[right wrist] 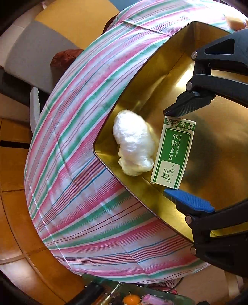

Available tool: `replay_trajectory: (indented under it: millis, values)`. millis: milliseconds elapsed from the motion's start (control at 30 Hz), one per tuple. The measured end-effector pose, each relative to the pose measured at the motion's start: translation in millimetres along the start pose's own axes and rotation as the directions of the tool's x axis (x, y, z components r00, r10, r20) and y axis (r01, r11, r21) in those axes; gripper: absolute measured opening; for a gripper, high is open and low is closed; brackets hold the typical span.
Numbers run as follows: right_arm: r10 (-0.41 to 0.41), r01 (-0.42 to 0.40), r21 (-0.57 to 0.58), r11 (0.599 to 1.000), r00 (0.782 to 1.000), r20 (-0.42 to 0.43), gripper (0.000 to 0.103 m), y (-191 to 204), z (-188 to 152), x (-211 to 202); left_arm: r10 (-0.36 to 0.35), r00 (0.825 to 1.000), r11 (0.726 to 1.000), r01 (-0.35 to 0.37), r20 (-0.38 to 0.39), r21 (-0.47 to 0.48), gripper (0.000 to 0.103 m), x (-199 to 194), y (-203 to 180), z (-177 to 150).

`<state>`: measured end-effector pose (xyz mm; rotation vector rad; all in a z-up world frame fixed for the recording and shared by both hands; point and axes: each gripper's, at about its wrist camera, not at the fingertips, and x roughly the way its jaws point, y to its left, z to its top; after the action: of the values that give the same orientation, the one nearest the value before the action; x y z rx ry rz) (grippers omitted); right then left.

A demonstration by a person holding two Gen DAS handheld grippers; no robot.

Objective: Organize objects
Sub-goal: 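Carry the green box to the tray and release it beside the bundle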

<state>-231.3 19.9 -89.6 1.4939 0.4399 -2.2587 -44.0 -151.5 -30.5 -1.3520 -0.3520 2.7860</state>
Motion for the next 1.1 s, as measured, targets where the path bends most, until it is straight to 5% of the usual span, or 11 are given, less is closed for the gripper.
replay_trajectory:
  millis: [133, 267, 567, 767, 1100]
  values:
    - [0.015, -0.015, 0.005, 1.0, 1.0, 0.003, 0.081, -5, 1, 3, 0.0, 1.0, 1.0, 0.0, -0.005, 0.001, 0.071, 1, 0, 0]
    - [0.059, -0.06, 0.024, 0.998, 0.998, 0.02, 0.102, -12, -3, -4, 0.001, 1.0, 1.0, -0.001, 0.004, 0.011, 0.071, -1, -3, 0]
    - [0.079, -0.104, 0.164, 0.981, 0.985, 0.156, 0.103, -31, -55, -86, 0.021, 0.999, 0.998, -0.024, 0.046, 0.057, 0.071, -10, -15, -1]
    - [0.021, -0.07, 0.226, 0.972, 0.977, 0.213, 0.103, -32, -100, -134, 0.014, 0.997, 0.991, -0.025, 0.077, 0.133, 0.071, -22, -40, -4]
    - [-0.128, 0.006, 0.42, 0.908, 0.957, 0.262, 0.103, -90, -206, -193, -0.046, 0.997, 0.969, 0.029, 0.063, 0.247, 0.071, -29, -93, -14]
